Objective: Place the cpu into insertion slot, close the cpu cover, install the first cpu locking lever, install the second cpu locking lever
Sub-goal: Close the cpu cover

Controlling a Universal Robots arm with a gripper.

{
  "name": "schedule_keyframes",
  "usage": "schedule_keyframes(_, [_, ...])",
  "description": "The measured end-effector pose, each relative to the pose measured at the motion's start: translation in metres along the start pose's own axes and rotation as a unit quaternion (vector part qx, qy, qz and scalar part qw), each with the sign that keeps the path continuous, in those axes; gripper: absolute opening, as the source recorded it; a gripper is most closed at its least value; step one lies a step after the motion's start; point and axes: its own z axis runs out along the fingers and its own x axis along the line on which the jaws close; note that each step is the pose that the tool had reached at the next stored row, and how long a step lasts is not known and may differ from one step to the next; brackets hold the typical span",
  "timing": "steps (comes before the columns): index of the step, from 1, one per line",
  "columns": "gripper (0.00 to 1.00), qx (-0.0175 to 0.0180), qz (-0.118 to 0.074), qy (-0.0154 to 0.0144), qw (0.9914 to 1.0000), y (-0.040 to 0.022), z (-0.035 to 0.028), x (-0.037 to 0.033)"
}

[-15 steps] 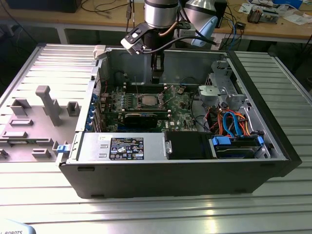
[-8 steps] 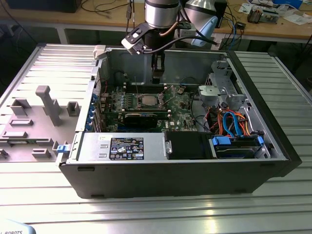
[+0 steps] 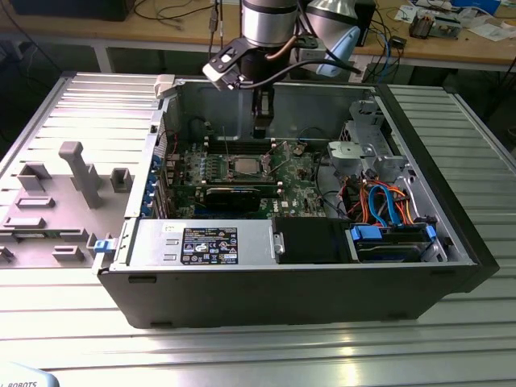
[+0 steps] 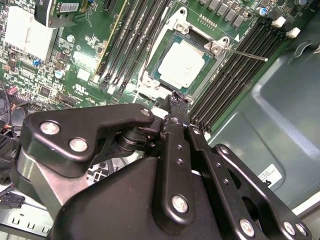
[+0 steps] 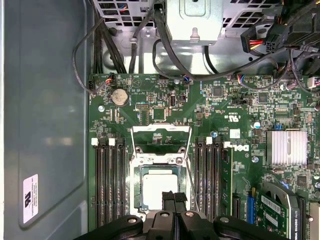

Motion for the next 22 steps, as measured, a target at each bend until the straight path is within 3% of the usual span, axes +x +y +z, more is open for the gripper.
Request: schedule_keyframes(22, [0.11,0.0000,0.000,0.0000,1.00000,0.0061,0.0000,0.0001])
